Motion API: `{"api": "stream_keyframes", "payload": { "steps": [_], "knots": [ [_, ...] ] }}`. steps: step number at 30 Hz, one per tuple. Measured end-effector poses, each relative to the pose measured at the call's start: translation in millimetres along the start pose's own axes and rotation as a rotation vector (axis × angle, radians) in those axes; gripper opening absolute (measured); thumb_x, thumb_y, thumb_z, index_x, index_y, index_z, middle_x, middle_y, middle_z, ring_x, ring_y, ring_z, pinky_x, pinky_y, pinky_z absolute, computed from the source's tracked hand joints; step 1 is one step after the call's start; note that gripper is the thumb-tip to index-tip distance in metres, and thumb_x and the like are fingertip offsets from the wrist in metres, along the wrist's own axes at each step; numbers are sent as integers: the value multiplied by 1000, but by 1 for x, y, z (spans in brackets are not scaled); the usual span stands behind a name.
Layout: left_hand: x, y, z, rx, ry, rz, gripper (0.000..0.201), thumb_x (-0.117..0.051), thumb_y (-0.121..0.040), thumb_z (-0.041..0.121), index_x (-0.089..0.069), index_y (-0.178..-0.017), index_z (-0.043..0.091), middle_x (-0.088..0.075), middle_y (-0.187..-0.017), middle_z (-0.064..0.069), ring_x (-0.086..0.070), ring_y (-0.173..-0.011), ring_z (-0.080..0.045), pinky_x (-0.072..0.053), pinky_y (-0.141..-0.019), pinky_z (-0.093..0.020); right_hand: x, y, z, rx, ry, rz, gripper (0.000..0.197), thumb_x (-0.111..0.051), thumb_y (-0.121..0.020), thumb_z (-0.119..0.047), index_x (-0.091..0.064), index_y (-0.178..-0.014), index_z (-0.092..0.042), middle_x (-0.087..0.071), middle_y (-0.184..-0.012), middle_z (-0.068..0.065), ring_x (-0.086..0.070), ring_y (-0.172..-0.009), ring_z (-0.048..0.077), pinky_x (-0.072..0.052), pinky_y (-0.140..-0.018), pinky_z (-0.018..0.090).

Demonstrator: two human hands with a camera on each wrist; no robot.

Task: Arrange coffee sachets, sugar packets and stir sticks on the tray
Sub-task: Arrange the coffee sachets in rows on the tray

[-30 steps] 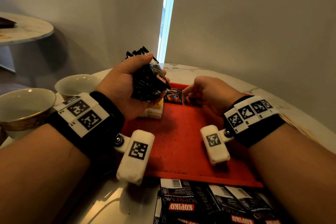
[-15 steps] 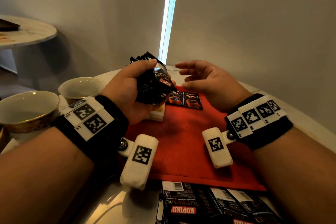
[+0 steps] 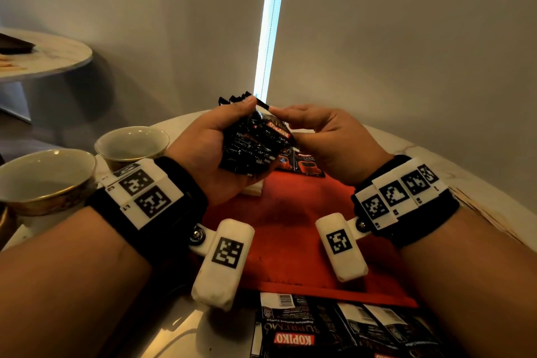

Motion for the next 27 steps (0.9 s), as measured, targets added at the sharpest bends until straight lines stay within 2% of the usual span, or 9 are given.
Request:
{"api": "stream_keyframes", "payload": {
  "steps": [2, 4, 5, 7, 9, 11, 15, 18, 27],
  "knots": [
    [1, 0, 0, 2, -7, 11, 26, -59, -89, 36, -68, -99, 13, -70, -88, -9, -68, -75, -20, -56, -64, -28, 3, -1, 4, -11, -5, 41, 32, -76, -82, -21, -74, -114, -23, -73, -116, 0, -67, -112, 15, -51, -102, 40],
    [5, -1, 2, 8, -7, 34, 36, -63, -83, 37, -66, -109, 12, -69, -96, -10, -66, -84, -22, -55, -66, -29, 11, 0, 5, -39, 13, 145, 16, -71, -91, -15, -75, -103, -25, -75, -100, 0, -67, -88, 5, -54, -85, 25],
    [7, -1, 2, 11, -6, 44, 41, -65, -82, 39, -64, -113, 12, -69, -100, -10, -65, -88, -23, -55, -66, -30, 17, 2, 5, -52, 43, 233, 13, -69, -93, -19, -74, -97, -31, -75, -92, 0, -63, -77, 6, -53, -75, 23],
    [9, -3, 5, 9, 5, 59, 44, -64, -85, 41, -63, -117, 11, -68, -102, -9, -63, -93, -23, -56, -67, -30, 30, 3, 11, -87, 87, 408, 12, -67, -95, -28, -72, -90, -37, -75, -83, -4, -60, -67, 7, -51, -63, 21],
    [12, -4, 9, -5, 20, 81, 42, -62, -89, 42, -62, -117, 11, -66, -103, -9, -62, -95, -23, -55, -67, -30, 39, 3, 24, -168, 74, 492, 10, -66, -95, -28, -72, -89, -33, -75, -82, 0, -63, -67, 10, -53, -61, 26],
    [15, -4, 10, -11, 34, 100, 41, -62, -90, 42, -61, -117, 12, -66, -105, -9, -61, -97, -24, -54, -69, -30, 42, 1, 43, -287, 34, 482, 8, -68, -94, -22, -72, -87, -23, -76, -83, 11, -63, -64, 20, -50, -56, 35],
    [16, -4, 11, -11, 45, 105, 45, -63, -90, 41, -62, -122, 10, -67, -108, -9, -62, -99, -25, -56, -69, -30, 37, 3, 70, -507, -54, 405, 16, -70, -89, -2, -59, -99, -10, -69, -79, 15, -59, -48, 14, -43, -40, 26],
    [16, -4, 10, -15, 52, 105, 49, -63, -90, 41, -60, -128, 10, -67, -108, -10, -63, -98, -25, -57, -67, -30, 30, 6, 77, -609, -113, 348, 20, -65, -89, 9, -57, -101, -4, -67, -80, 16, -62, -48, 15, -46, -39, 25],
    [14, -3, 10, -22, 35, 109, 39, -61, -92, 41, -64, -116, 10, -69, -106, -9, -65, -96, -26, -56, -70, -29, 20, 13, 75, -726, -201, 281, 20, -63, -87, 15, -62, -104, 5, -66, -80, 22, -66, -55, 20, -59, -51, 29]
  ]
}}
Point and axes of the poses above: each hand's wrist, its own y-axis away from the middle knuckle, its own x-axis out of the back of the hand, z = x × y, the point moved 6 cm from there along -y, towards the middle knuckle
